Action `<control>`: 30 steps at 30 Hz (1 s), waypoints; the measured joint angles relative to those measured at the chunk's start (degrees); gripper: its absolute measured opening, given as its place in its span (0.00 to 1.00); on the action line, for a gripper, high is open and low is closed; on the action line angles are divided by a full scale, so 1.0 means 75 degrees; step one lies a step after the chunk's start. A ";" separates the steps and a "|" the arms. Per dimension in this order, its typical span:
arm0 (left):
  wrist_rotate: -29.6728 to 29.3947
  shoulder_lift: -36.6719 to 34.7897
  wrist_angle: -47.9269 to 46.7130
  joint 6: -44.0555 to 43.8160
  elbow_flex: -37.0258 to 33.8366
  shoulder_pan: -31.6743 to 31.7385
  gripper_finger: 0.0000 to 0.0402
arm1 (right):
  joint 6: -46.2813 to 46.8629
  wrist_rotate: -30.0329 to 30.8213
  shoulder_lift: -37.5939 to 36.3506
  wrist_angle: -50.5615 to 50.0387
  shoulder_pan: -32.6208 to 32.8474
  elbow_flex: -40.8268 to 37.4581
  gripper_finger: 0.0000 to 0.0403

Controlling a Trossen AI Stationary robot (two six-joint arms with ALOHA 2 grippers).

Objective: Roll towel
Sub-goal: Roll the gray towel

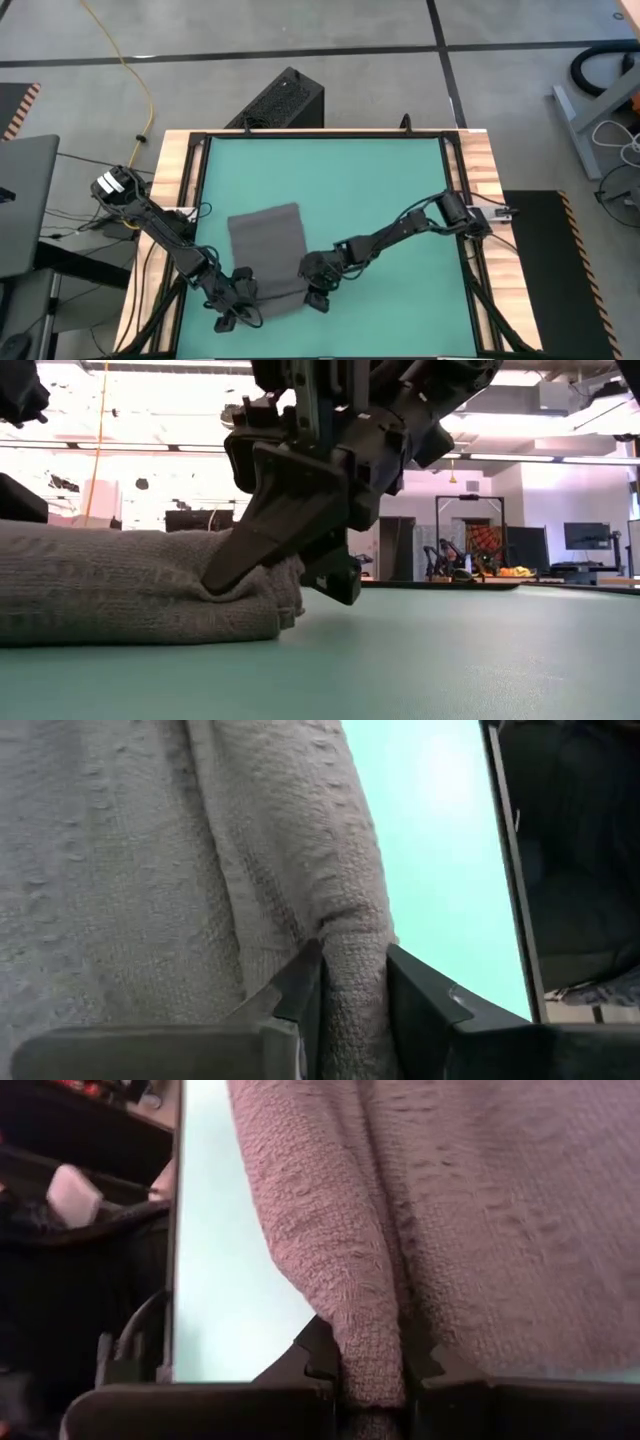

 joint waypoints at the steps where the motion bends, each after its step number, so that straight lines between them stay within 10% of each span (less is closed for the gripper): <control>1: 0.0043 -0.0001 -0.0099 -0.0001 0.0001 0.0000 0.21 | 0.0033 0.0075 -0.0003 -0.0052 -0.0001 0.0000 0.14; 13: 0.0502 -0.1553 -0.1853 -0.0258 -0.0003 0.0134 0.30 | 0.1157 0.0269 -0.0011 -0.0148 -0.0050 -0.0006 0.14; 19: -0.0495 -0.2694 -0.2365 -0.0329 -0.0006 0.0134 0.30 | 0.1435 0.0262 -0.0011 -0.0166 -0.0109 -0.0012 0.14; 24: -0.2479 -0.2598 -0.0461 0.1337 0.0029 0.0144 0.29 | 0.1440 0.0170 -0.0008 -0.0163 -0.0167 -0.0015 0.14; 30: -0.1967 -0.0580 0.2064 0.2614 0.0044 0.0770 0.22 | 0.1472 -0.0024 -0.0008 -0.0171 -0.0221 -0.0015 0.14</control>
